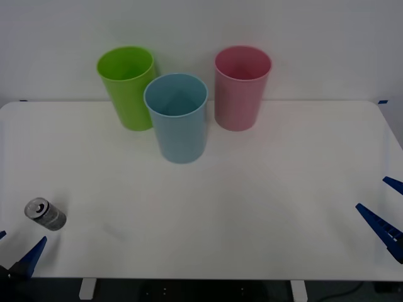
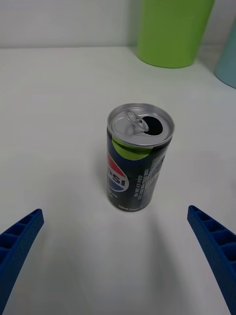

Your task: Grasp the object on the table and drop it into the matching bin: aluminum can to the light blue bin, PET bottle to the pink bin.

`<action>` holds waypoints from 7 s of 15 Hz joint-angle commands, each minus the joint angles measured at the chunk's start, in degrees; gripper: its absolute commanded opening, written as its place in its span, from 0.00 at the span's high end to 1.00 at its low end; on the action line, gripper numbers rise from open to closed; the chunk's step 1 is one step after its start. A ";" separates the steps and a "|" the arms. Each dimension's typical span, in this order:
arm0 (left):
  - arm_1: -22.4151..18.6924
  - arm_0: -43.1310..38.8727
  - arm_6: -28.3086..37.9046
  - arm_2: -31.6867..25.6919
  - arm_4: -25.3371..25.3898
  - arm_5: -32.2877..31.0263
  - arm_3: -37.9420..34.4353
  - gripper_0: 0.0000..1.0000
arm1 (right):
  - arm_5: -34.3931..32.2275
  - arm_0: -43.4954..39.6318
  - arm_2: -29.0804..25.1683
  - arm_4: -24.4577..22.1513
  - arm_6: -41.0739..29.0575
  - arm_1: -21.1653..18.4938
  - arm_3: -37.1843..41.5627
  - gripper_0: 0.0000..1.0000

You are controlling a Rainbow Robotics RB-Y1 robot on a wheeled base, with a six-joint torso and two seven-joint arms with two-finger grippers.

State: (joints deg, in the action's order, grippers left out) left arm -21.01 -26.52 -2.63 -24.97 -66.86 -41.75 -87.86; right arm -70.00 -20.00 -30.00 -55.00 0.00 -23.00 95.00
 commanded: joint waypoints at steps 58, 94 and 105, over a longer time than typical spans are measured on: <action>5.19 12.20 -20.66 7.04 16.76 2.64 5.77 1.00 | 0.00 0.00 0.00 0.00 0.00 0.00 0.00 0.00; 5.19 42.78 22.41 15.47 -11.54 2.46 -7.33 0.99 | 0.00 0.00 0.00 0.00 0.00 0.00 0.00 0.00; 5.36 62.30 23.11 18.81 -23.23 0.53 13.77 0.97 | 0.00 0.00 0.00 0.00 0.00 0.00 0.00 0.00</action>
State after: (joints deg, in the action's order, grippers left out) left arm -15.70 34.94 20.34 -6.51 -90.00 -41.35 -74.97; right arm -70.00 -20.00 -30.00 -55.00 0.00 -23.00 95.00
